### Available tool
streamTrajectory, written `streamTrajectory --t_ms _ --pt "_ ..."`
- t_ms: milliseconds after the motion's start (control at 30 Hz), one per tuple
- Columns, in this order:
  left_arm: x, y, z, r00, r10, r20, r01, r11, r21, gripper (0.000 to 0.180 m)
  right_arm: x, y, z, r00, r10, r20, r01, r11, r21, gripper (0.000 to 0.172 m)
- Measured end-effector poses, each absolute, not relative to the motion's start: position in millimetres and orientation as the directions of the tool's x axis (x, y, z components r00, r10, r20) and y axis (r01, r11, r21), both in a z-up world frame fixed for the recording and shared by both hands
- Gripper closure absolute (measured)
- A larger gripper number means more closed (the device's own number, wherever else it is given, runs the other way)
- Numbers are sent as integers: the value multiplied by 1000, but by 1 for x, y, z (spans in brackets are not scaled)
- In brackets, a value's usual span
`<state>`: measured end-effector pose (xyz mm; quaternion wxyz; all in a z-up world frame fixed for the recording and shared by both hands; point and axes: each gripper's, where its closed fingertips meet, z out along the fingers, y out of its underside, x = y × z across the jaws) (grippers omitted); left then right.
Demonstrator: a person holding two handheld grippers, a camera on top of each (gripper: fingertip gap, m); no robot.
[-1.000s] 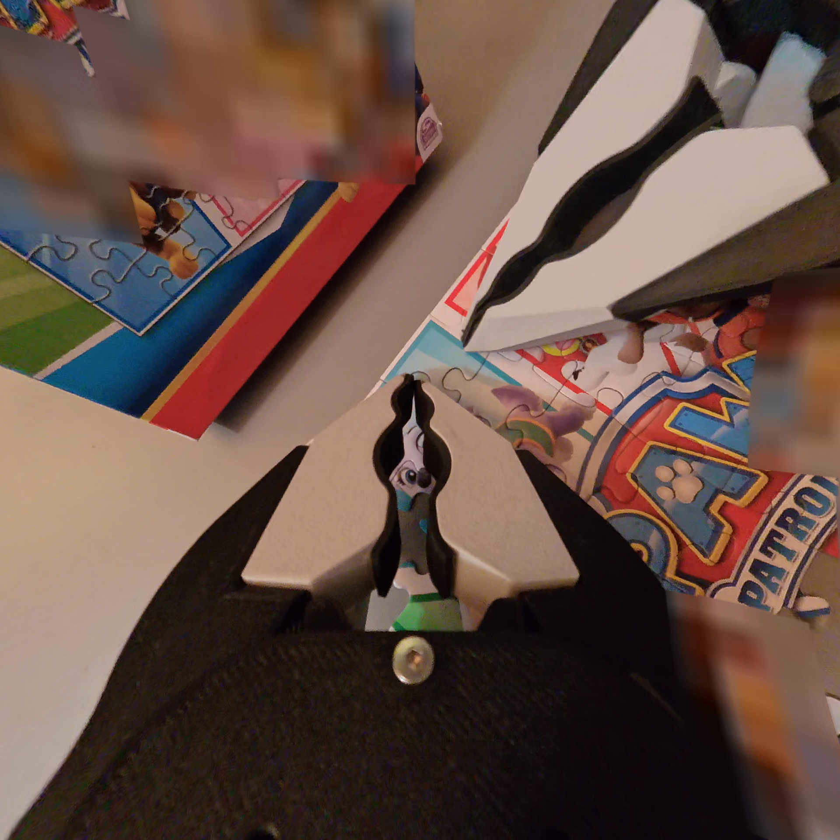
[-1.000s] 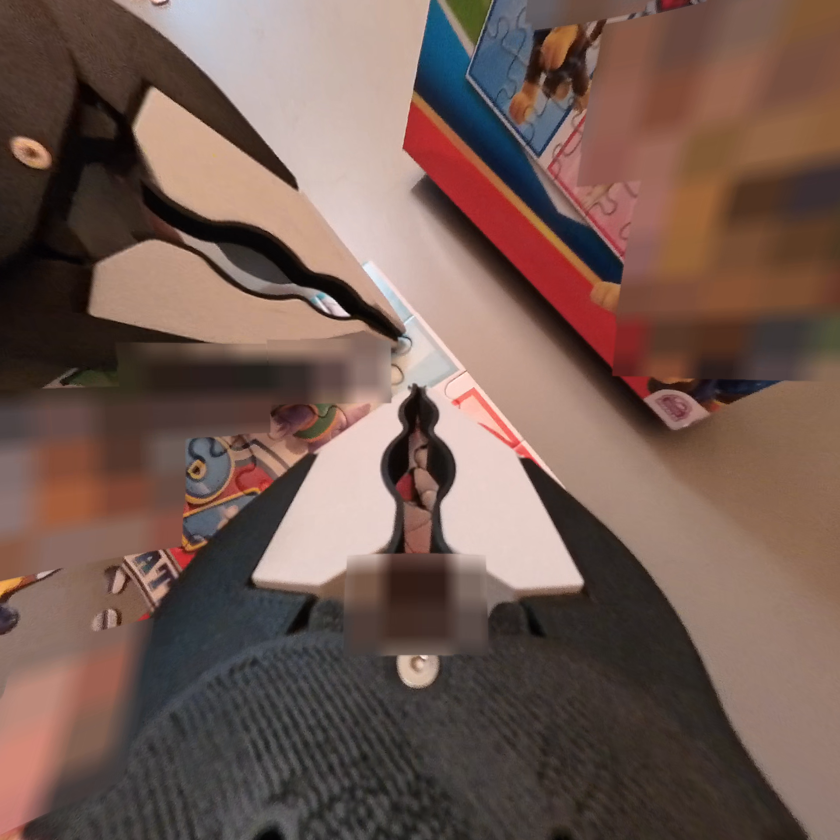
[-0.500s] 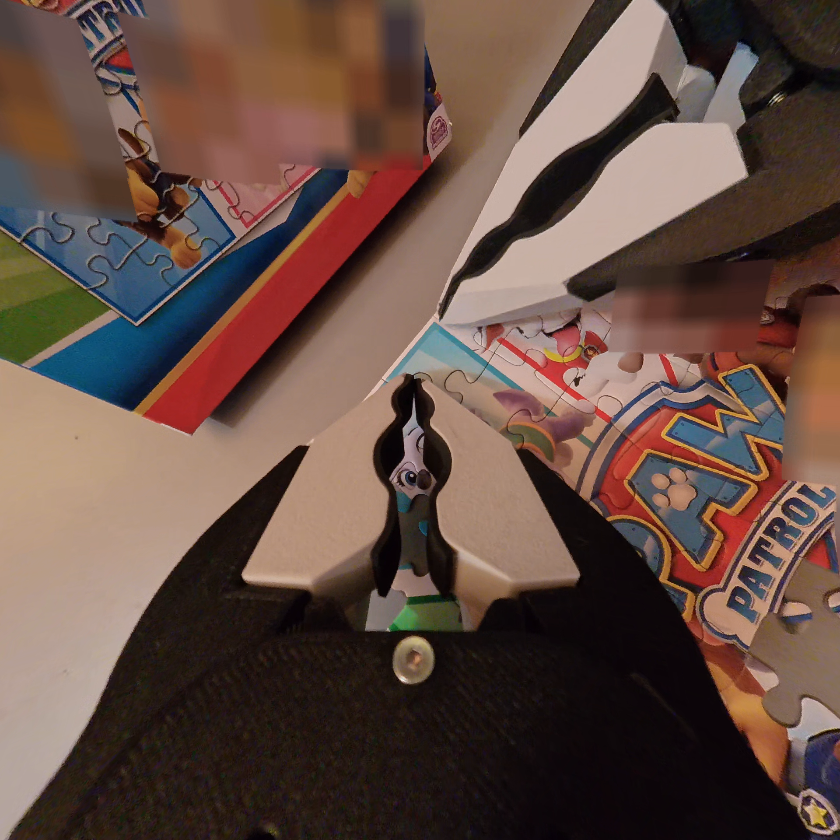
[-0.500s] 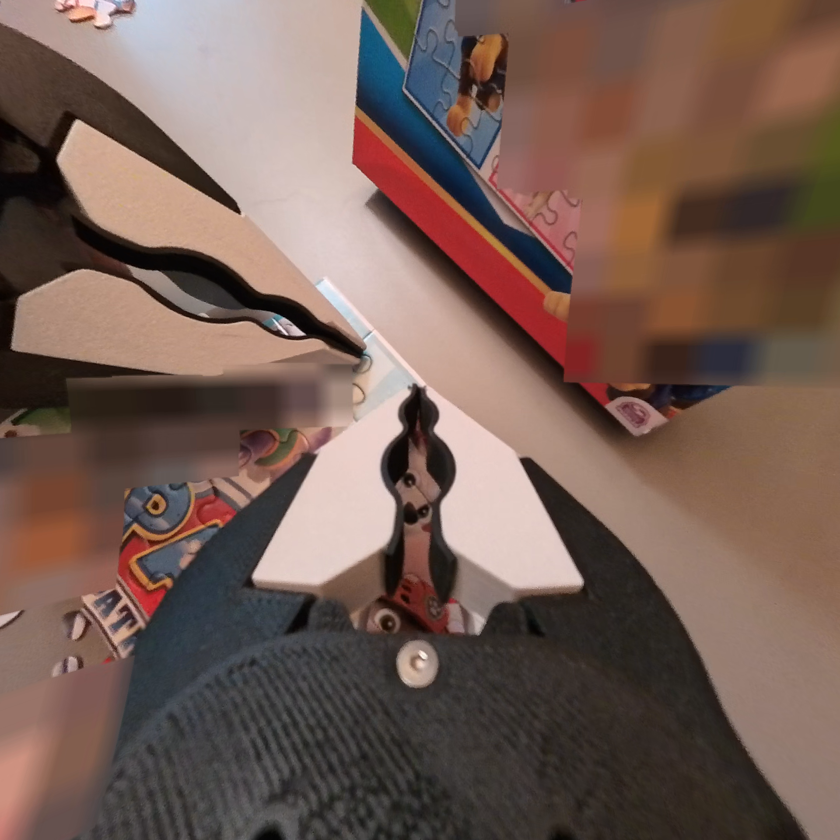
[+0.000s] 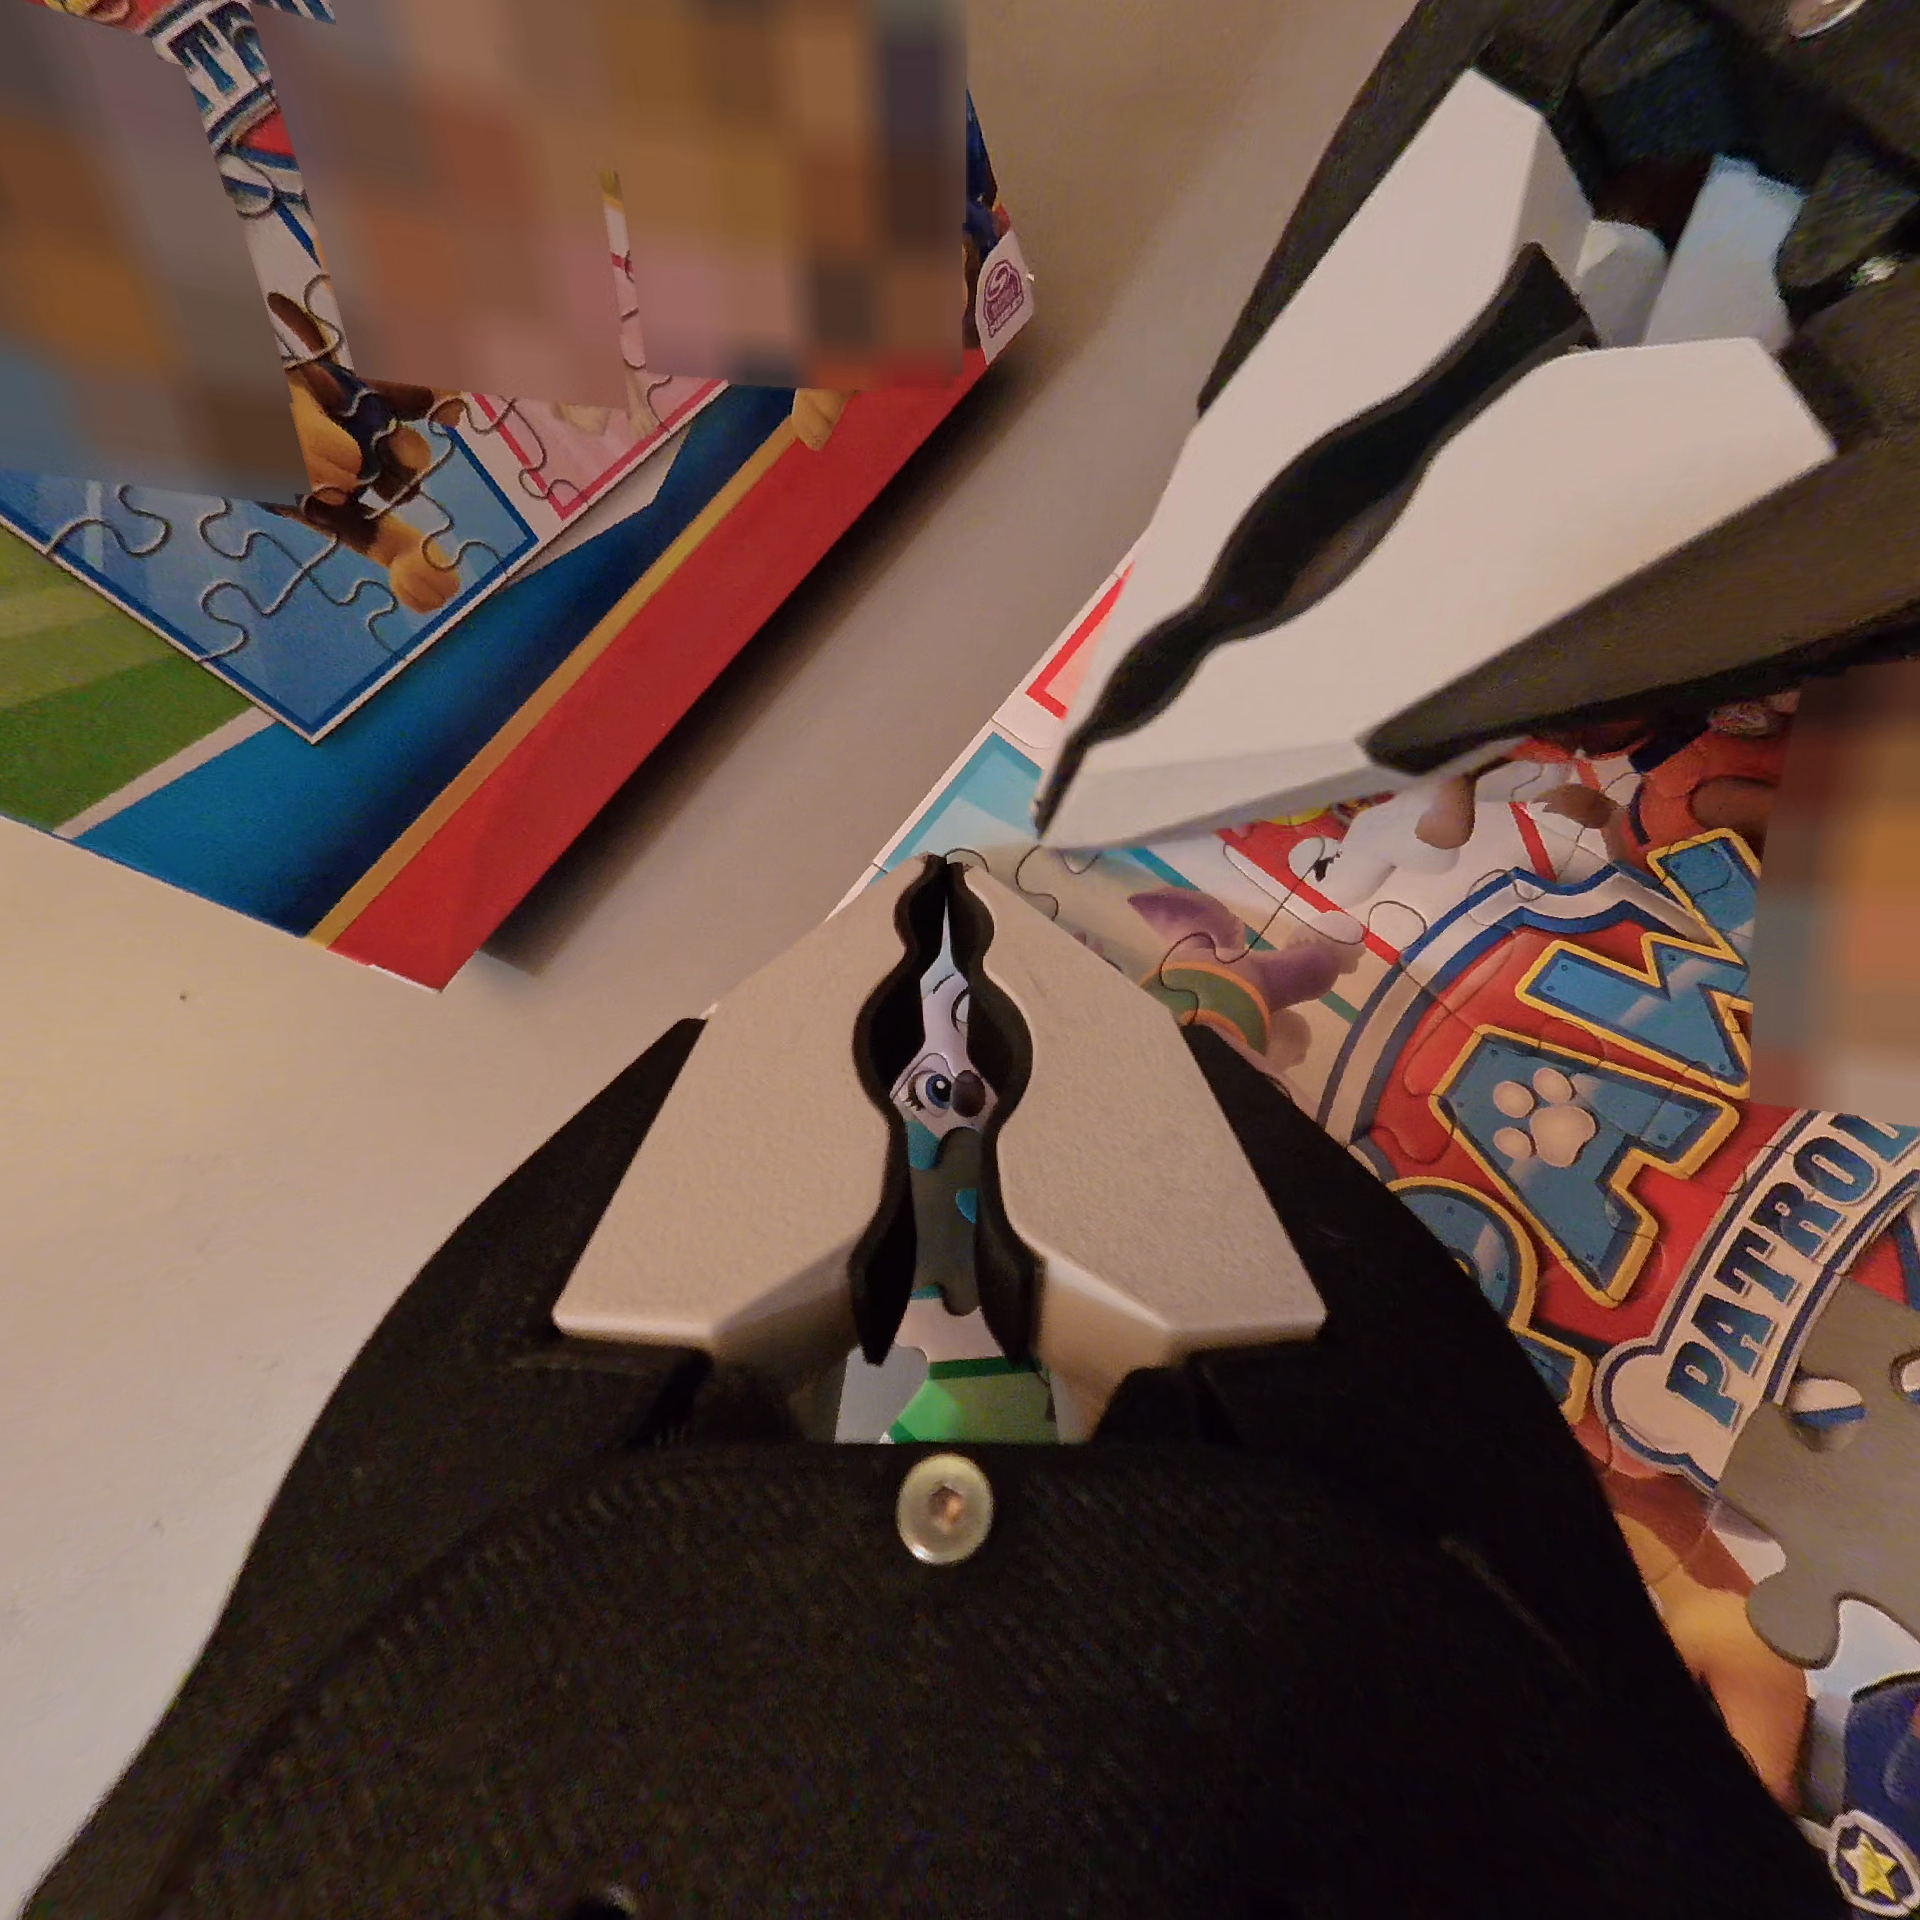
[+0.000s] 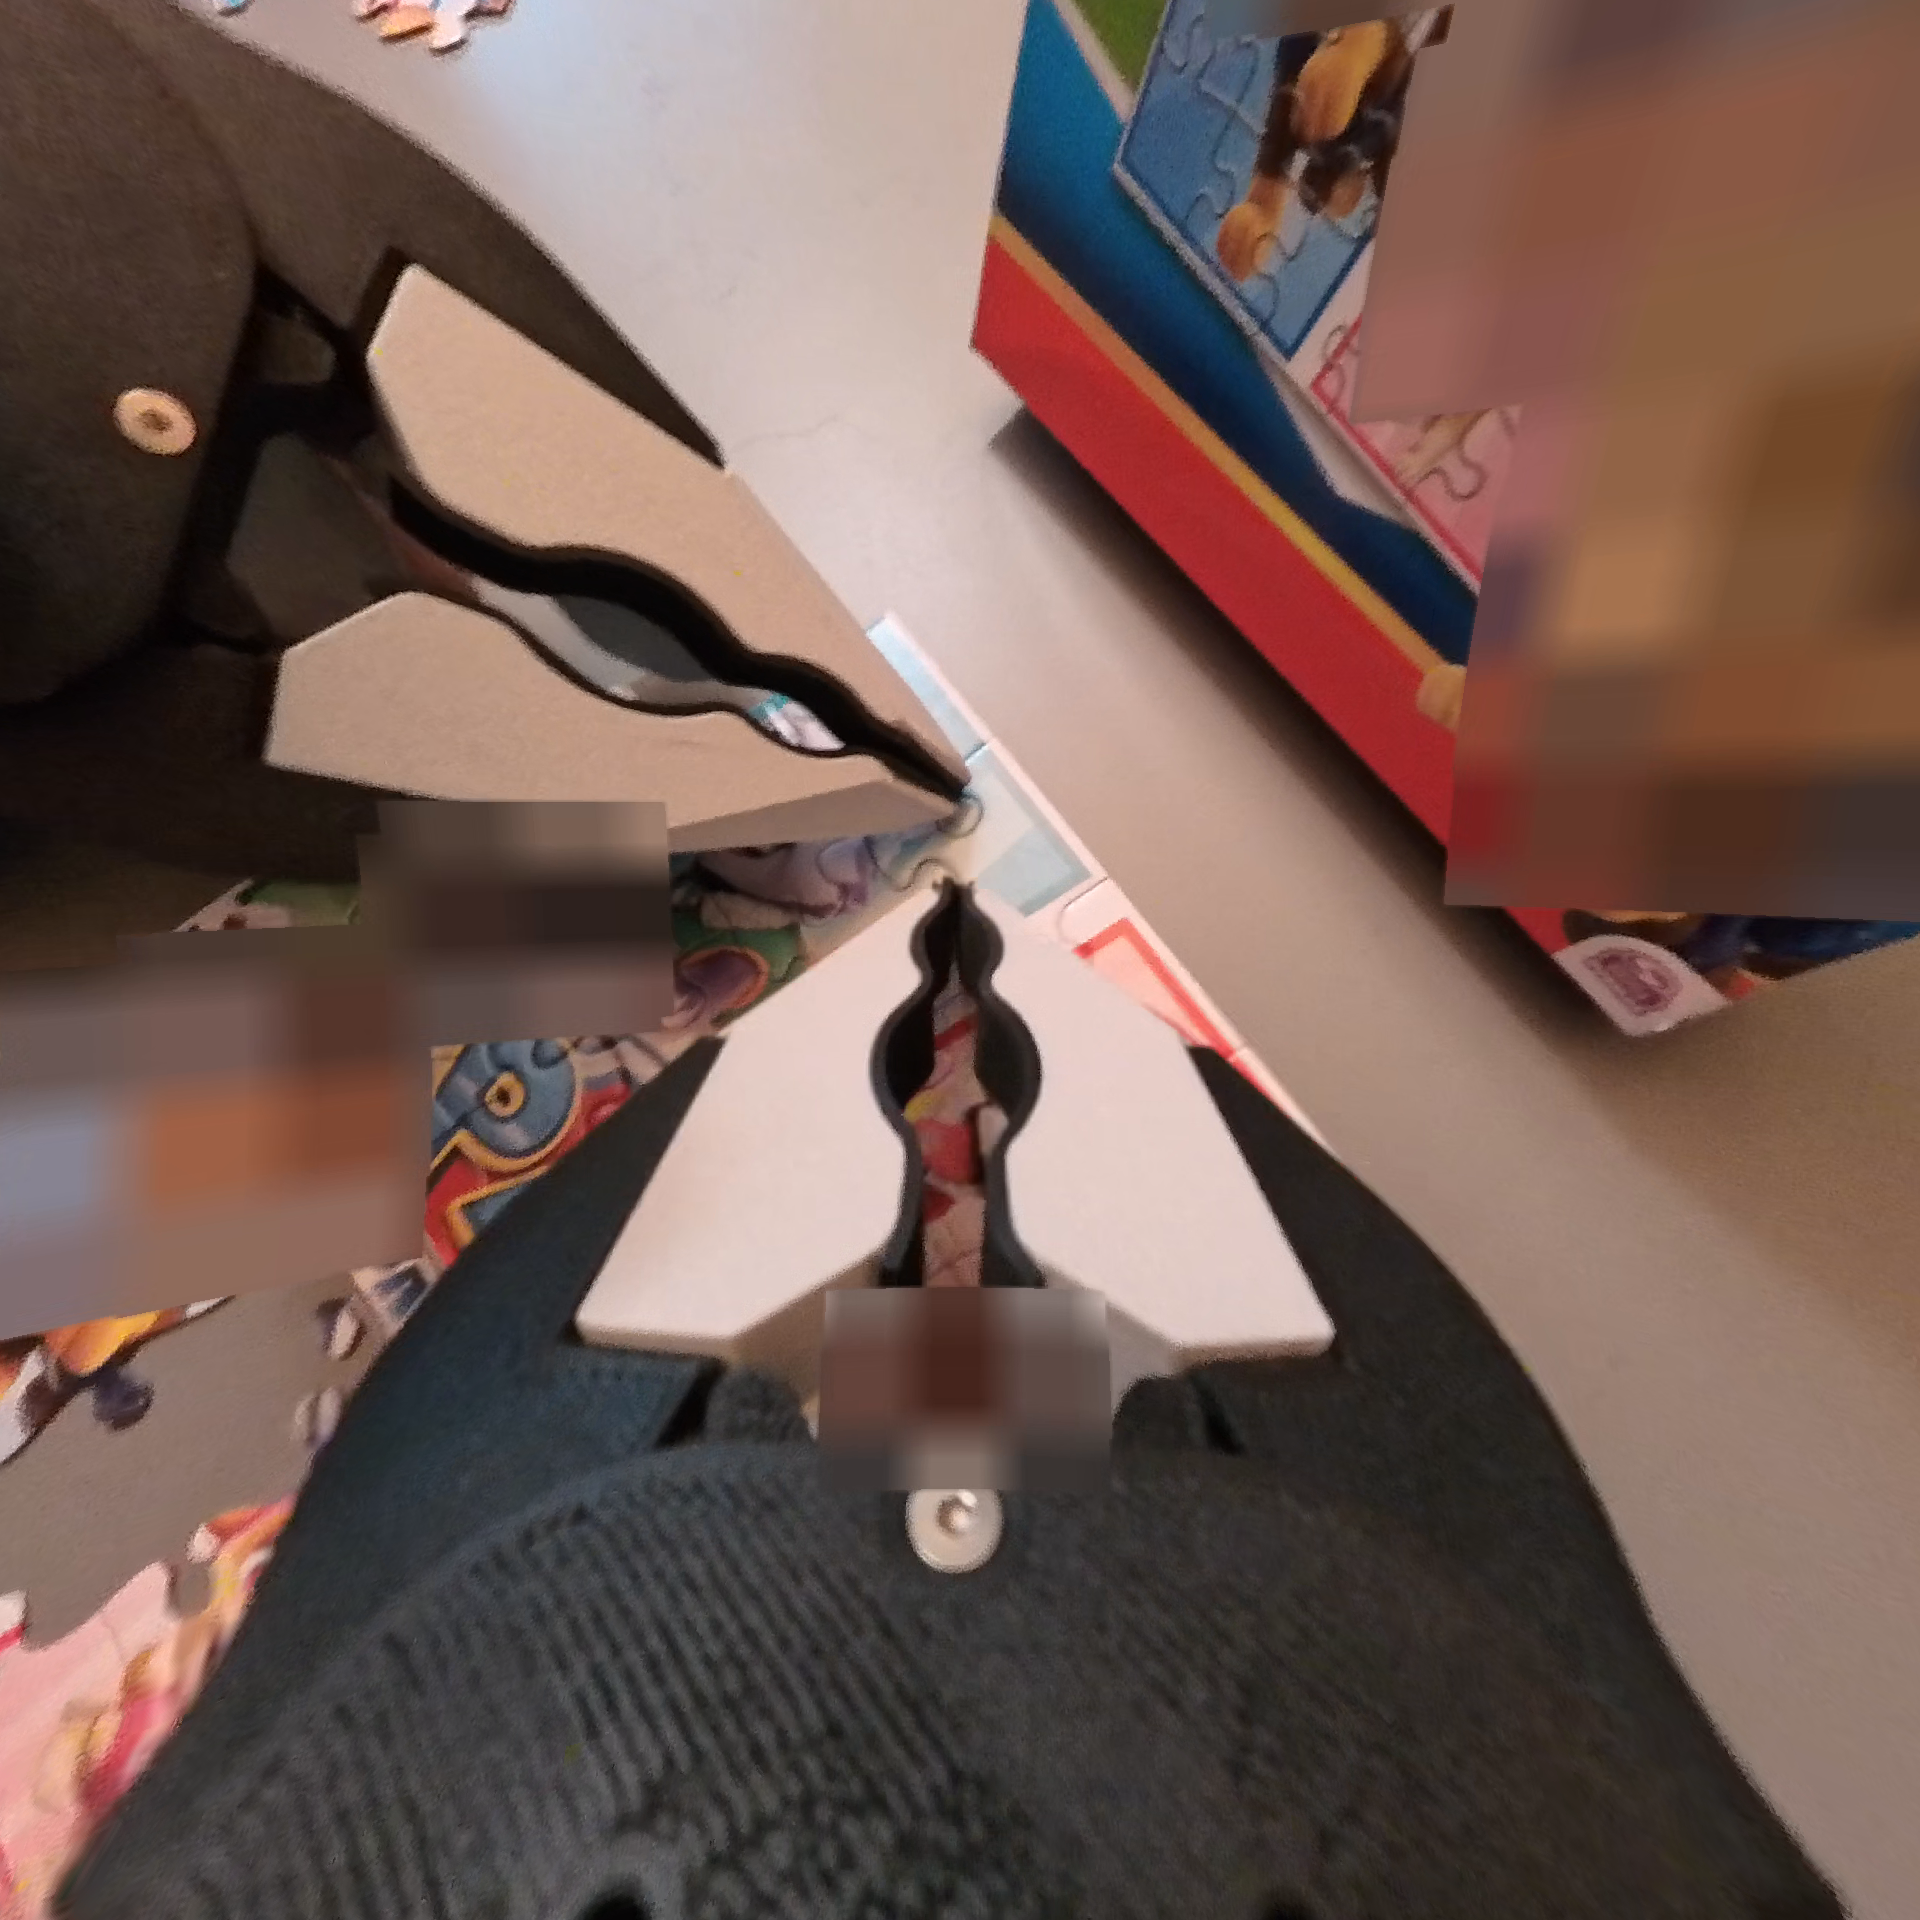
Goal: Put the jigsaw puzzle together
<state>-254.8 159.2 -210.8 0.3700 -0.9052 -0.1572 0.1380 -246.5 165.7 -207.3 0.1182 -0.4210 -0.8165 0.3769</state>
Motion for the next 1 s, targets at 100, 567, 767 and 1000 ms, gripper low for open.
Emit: streamTrajectory --t_ms 100,567,767,1000 --pt "-255 159 -211 913 387 -127 187 -675 -714 180 -256 180 -208 -565 823 -55 589 355 -726 172" --pt "-249 160 -199 905 422 -64 238 -625 -744 180 -251 184 -207 -564 825 -32 588 374 -717 172" --pt "-245 158 -211 910 410 -67 250 -668 -701 180 -248 200 -208 -535 843 -53 629 355 -691 172" --pt "-245 158 -211 910 413 -37 269 -655 -706 180 -246 183 -205 -563 817 -122 619 319 -718 172"
